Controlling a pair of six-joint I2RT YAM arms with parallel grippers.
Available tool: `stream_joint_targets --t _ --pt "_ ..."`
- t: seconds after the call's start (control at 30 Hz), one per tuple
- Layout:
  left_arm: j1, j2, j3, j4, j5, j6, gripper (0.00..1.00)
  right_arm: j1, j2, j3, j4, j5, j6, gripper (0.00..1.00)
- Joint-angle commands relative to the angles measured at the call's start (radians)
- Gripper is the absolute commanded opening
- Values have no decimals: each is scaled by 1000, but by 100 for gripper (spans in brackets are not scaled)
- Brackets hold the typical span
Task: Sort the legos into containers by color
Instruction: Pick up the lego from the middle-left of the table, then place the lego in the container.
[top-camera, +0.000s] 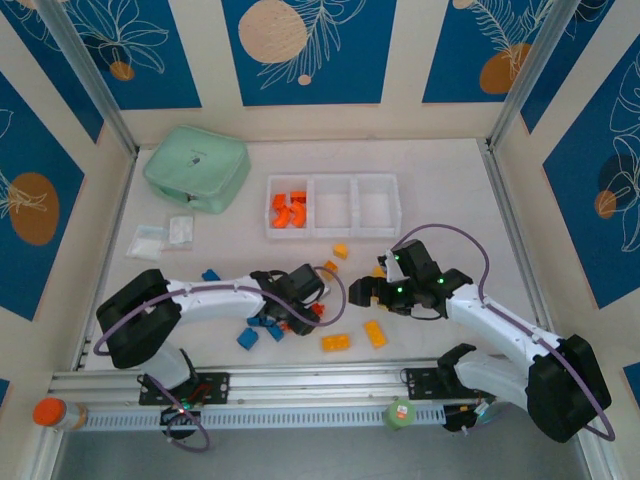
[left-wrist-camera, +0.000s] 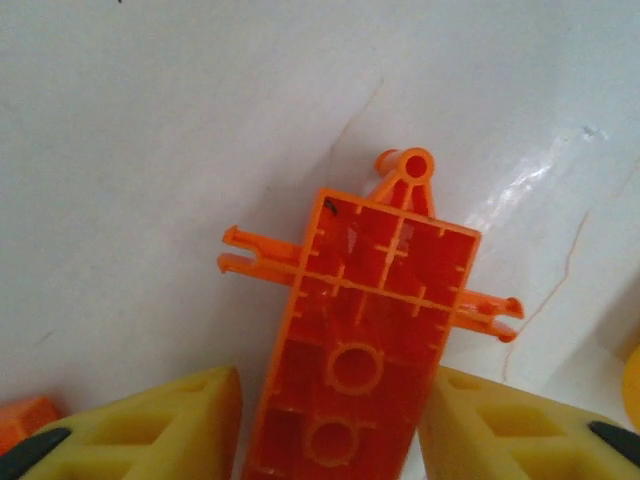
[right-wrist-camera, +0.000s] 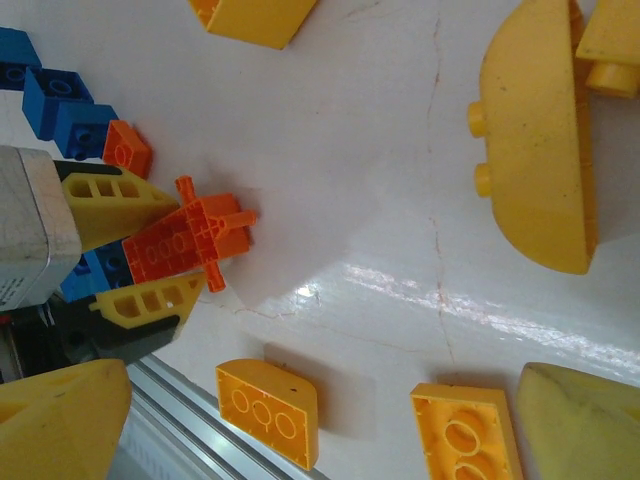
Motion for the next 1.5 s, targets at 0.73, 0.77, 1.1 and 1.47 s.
stream_joint_targets --t 0.73,0.77,1.1,1.47 --pt "107 -340 132 -133 -175 -98 21 -45 14 162 -49 -36 -61 99" --pt "133 -330 167 -139 -175 -108 21 -45 28 177 -38 -43 -58 99" --pt "377 19 548 -199 -222 -192 18 -49 124 251 25 -42 -46 99" --pt "519 432 881 -187 -185 -248 17 -65 160 253 34 -48 -55 99"
